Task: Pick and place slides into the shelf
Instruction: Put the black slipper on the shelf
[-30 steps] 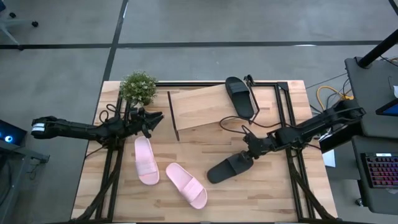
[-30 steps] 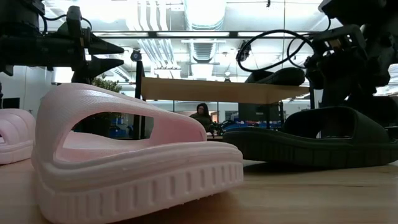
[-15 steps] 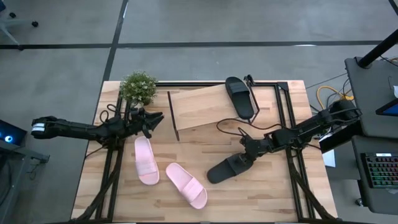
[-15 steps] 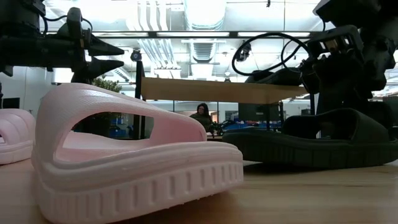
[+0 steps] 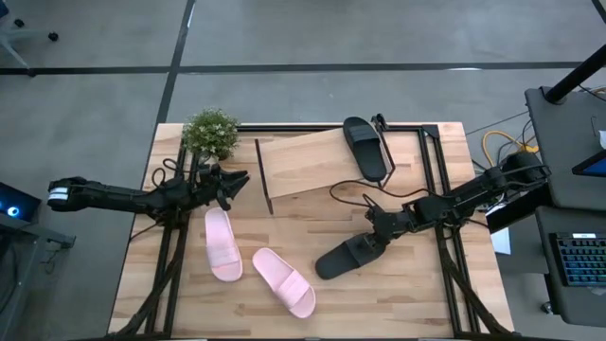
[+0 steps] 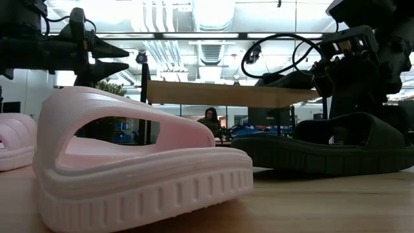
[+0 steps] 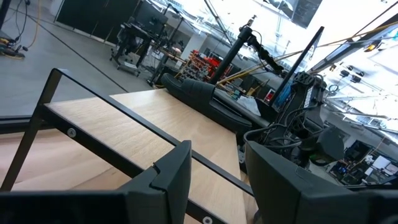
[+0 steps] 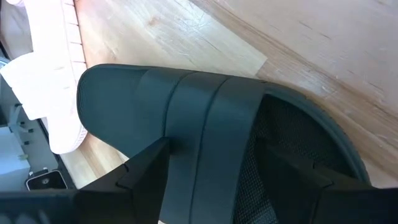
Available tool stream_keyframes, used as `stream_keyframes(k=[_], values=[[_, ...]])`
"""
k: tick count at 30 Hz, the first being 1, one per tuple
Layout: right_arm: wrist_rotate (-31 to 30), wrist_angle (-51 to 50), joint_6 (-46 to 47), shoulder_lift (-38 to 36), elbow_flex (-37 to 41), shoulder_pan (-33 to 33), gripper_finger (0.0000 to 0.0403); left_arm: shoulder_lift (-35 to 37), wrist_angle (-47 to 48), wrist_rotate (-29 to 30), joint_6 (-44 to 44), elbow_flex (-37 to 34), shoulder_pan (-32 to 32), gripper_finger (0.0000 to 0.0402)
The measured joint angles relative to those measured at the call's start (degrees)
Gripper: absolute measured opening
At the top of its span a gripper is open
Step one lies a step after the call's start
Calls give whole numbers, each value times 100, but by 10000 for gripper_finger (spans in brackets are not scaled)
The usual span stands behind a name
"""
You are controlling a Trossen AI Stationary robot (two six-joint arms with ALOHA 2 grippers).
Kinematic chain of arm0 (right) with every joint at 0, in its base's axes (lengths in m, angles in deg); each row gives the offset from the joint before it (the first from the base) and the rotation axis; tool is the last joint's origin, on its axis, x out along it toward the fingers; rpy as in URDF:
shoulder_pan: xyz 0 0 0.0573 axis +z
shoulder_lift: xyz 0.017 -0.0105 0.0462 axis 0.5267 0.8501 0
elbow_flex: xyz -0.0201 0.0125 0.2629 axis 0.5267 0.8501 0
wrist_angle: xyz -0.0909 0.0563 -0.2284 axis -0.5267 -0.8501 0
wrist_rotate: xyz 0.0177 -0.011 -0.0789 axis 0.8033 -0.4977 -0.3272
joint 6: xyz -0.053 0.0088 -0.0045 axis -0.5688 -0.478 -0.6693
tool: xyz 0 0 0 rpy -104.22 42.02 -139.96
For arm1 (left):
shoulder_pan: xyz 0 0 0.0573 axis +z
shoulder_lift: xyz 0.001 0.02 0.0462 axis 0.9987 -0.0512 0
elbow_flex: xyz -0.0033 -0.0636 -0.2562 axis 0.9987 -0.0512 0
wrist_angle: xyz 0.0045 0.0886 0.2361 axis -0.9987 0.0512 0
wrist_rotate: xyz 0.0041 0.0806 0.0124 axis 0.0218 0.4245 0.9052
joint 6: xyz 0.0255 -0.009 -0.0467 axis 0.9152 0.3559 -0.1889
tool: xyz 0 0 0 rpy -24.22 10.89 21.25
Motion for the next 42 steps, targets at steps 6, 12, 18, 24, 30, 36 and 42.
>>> stream_keyframes(k=[6, 12, 18, 24, 30, 36, 42], values=[[2, -2, 8, -2, 0, 0, 226, 1, -1, 0, 0, 0, 1, 136], [48, -2, 6, -2, 0, 0, 226, -1, -2, 0, 0, 0, 1, 136], [159, -2, -47, -2, 0, 0, 225, -1, -3, 0, 0, 0, 1, 136], [278, 5, -172, -2, -3, 0, 196, 1, -5, 0, 0, 0, 1, 136], [289, -12, -186, -3, -4, -2, 140, -1, -5, 0, 0, 0, 1, 136], [292, -21, -200, -7, -4, -2, 92, 1, -3, 0, 0, 0, 1, 136], [299, -26, -210, -9, -4, 0, 47, -1, -3, 0, 0, 0, 1, 136]])
